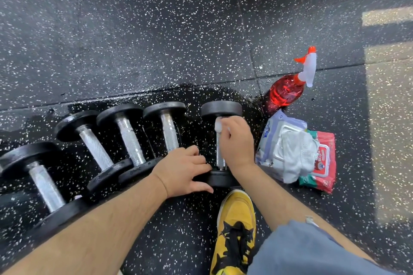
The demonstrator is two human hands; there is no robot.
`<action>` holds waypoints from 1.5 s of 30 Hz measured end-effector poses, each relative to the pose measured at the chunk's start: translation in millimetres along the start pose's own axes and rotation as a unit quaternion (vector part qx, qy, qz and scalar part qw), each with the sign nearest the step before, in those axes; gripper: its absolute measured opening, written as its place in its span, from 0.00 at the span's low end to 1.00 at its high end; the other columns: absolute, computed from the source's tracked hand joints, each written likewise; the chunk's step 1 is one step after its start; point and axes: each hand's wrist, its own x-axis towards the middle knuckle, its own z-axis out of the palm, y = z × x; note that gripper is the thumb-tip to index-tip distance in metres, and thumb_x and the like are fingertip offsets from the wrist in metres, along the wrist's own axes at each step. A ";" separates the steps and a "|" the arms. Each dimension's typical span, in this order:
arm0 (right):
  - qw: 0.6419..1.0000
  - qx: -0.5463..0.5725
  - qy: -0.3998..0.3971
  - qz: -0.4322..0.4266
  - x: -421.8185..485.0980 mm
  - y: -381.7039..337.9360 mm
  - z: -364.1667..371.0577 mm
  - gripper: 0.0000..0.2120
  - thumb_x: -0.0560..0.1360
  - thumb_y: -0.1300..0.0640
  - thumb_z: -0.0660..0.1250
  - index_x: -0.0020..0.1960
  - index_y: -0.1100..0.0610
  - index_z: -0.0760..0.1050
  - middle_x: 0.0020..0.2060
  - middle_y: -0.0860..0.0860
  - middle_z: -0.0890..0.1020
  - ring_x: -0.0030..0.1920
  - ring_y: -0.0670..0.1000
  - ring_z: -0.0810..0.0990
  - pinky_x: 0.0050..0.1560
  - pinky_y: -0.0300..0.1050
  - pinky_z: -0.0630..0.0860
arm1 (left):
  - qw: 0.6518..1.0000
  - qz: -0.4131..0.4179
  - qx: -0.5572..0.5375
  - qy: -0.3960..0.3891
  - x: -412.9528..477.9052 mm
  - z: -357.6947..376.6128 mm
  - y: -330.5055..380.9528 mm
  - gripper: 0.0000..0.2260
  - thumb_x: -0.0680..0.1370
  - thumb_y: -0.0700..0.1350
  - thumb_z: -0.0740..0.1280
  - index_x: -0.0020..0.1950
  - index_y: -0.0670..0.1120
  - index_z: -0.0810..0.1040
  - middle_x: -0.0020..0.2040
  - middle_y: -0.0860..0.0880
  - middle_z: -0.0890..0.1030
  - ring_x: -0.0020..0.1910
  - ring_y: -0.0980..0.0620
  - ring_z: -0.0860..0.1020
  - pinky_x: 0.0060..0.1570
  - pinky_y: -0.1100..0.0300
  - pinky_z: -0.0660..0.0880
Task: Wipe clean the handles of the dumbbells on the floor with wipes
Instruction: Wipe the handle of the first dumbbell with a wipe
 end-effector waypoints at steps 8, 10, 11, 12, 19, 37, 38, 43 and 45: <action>0.999 0.043 0.002 0.024 -3.5 1.2 -5.2 0.08 0.79 0.62 0.68 0.41 0.60 0.81 0.39 0.49 0.79 0.43 0.49 0.76 0.47 0.40 0.72 | 1.000 0.010 0.002 -0.003 -0.4 -3.4 -0.6 0.27 0.78 0.73 0.58 0.51 0.52 0.84 0.41 0.58 0.78 0.46 0.51 0.72 0.37 0.56 0.74; 0.995 0.002 -0.026 -0.101 0.9 8.2 -3.7 0.07 0.78 0.66 0.65 0.44 0.63 0.82 0.41 0.51 0.81 0.44 0.54 0.77 0.49 0.45 0.75 | 1.000 0.010 -0.002 -0.003 -0.2 -3.5 -1.0 0.27 0.78 0.72 0.59 0.51 0.51 0.84 0.41 0.58 0.78 0.46 0.51 0.72 0.37 0.55 0.74; 0.986 -0.023 -0.045 -0.161 2.8 10.3 -2.1 0.07 0.76 0.69 0.65 0.46 0.64 0.82 0.42 0.53 0.82 0.45 0.57 0.78 0.51 0.48 0.76 | 1.000 0.009 -0.006 -0.004 -0.3 -3.3 -1.2 0.27 0.78 0.72 0.59 0.51 0.51 0.84 0.41 0.58 0.78 0.46 0.50 0.72 0.37 0.55 0.75; 0.976 -0.041 -0.060 -0.205 3.0 11.3 0.1 0.08 0.73 0.71 0.66 0.48 0.65 0.83 0.44 0.55 0.83 0.47 0.58 0.79 0.53 0.49 0.78 | 1.000 0.009 -0.009 -0.006 -0.7 -2.5 -1.5 0.27 0.78 0.72 0.60 0.51 0.50 0.84 0.41 0.58 0.78 0.46 0.50 0.72 0.37 0.54 0.75; 0.977 -0.050 -0.063 -0.200 0.6 11.8 0.2 0.13 0.71 0.75 0.69 0.51 0.64 0.83 0.49 0.54 0.84 0.50 0.58 0.79 0.55 0.49 0.77 | 1.000 0.013 -0.014 -0.014 -1.6 -2.9 -5.2 0.27 0.78 0.71 0.62 0.53 0.50 0.84 0.42 0.57 0.79 0.46 0.49 0.73 0.37 0.52 0.76; 0.999 0.013 -0.038 -0.003 -15.0 -4.4 -5.3 0.09 0.77 0.68 0.66 0.54 0.62 0.82 0.48 0.54 0.80 0.50 0.57 0.77 0.52 0.47 0.74 | 1.000 0.005 -0.026 -0.007 -4.0 -2.0 -4.2 0.26 0.79 0.69 0.63 0.52 0.48 0.84 0.42 0.55 0.79 0.46 0.48 0.72 0.39 0.50 0.77; 0.999 0.010 -0.039 -0.004 -17.0 -5.4 -5.8 0.09 0.77 0.68 0.66 0.55 0.61 0.82 0.47 0.53 0.79 0.49 0.56 0.76 0.50 0.45 0.72 | 1.000 0.003 -0.026 -0.006 -4.2 -2.4 -4.6 0.26 0.78 0.69 0.63 0.52 0.48 0.84 0.41 0.55 0.79 0.45 0.48 0.72 0.39 0.50 0.77; 0.999 0.035 -0.025 0.034 -20.2 -5.1 -5.6 0.09 0.76 0.67 0.67 0.54 0.60 0.82 0.44 0.52 0.79 0.47 0.56 0.77 0.48 0.45 0.73 | 1.000 0.007 -0.030 -0.002 -5.9 -0.4 -4.7 0.27 0.79 0.70 0.61 0.51 0.47 0.84 0.41 0.55 0.79 0.45 0.48 0.72 0.38 0.49 0.77; 0.997 0.051 -0.031 0.047 -14.7 -5.2 -5.2 0.09 0.77 0.66 0.66 0.54 0.60 0.82 0.46 0.52 0.80 0.49 0.54 0.78 0.51 0.44 0.73 | 1.000 0.007 -0.028 -0.002 -5.6 0.6 -5.5 0.27 0.79 0.69 0.61 0.52 0.47 0.84 0.42 0.55 0.80 0.45 0.47 0.72 0.38 0.49 0.77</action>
